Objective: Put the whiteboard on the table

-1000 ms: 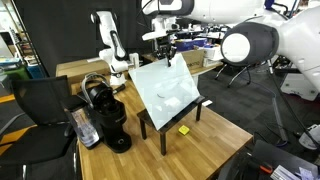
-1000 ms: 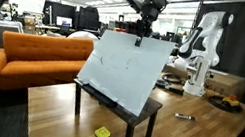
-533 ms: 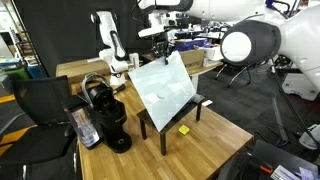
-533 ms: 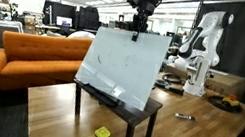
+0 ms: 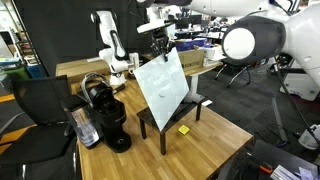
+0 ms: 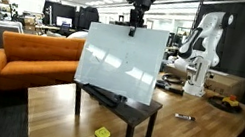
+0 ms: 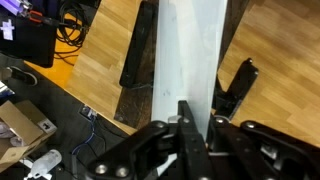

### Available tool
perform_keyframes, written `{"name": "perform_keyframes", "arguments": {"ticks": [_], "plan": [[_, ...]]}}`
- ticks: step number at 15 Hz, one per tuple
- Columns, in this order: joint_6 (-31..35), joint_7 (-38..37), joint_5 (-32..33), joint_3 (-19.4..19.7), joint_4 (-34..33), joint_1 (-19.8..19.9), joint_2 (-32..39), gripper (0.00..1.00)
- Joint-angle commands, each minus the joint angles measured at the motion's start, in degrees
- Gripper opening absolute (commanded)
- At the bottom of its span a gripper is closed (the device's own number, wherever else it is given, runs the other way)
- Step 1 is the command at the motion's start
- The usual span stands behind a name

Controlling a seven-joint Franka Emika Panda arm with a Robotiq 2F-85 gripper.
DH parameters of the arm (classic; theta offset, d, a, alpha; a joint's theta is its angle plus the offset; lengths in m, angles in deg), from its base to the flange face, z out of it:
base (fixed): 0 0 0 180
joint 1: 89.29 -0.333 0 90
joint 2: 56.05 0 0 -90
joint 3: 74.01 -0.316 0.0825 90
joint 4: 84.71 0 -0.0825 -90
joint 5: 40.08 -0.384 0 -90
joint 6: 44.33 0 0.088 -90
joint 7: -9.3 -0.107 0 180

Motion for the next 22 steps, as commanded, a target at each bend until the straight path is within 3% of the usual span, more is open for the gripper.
{"name": "perform_keyframes", "arguments": {"ticks": [1,9,22], "plan": [[0.0,3.8,1.5,0.1,0.7,-0.7,-2.1,0.02],[0.4,8.8,3.8,0.0,1.8,-1.5,-3.6,0.02],[0.4,7.2,2.6,-0.3,3.5,-2.8,-6.3,0.02]]}}
